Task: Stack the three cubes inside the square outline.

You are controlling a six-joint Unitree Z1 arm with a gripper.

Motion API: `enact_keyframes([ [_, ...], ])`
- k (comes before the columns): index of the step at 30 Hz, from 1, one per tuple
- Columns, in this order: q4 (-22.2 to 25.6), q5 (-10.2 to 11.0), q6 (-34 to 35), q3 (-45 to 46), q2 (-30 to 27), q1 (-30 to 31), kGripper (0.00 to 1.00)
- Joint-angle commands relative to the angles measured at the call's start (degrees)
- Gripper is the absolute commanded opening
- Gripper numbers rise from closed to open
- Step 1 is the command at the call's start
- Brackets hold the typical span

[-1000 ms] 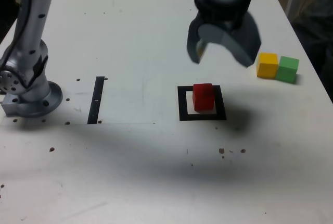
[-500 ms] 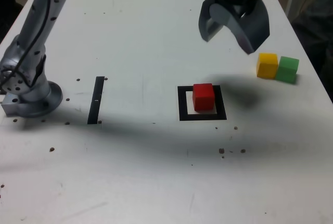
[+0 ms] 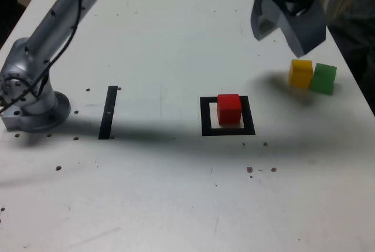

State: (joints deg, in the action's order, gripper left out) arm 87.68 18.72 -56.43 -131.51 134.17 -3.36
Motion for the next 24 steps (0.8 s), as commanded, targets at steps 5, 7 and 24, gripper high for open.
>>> enact_keyframes([
  [5,-0.27,1.11,-3.20,-1.49,2.49,-0.12,0.92],
  [7,-0.53,1.29,-4.11,-1.38,3.08,-0.14,0.92],
  [24,-8.86,1.48,-7.89,10.19,0.10,-0.33,0.89],
])
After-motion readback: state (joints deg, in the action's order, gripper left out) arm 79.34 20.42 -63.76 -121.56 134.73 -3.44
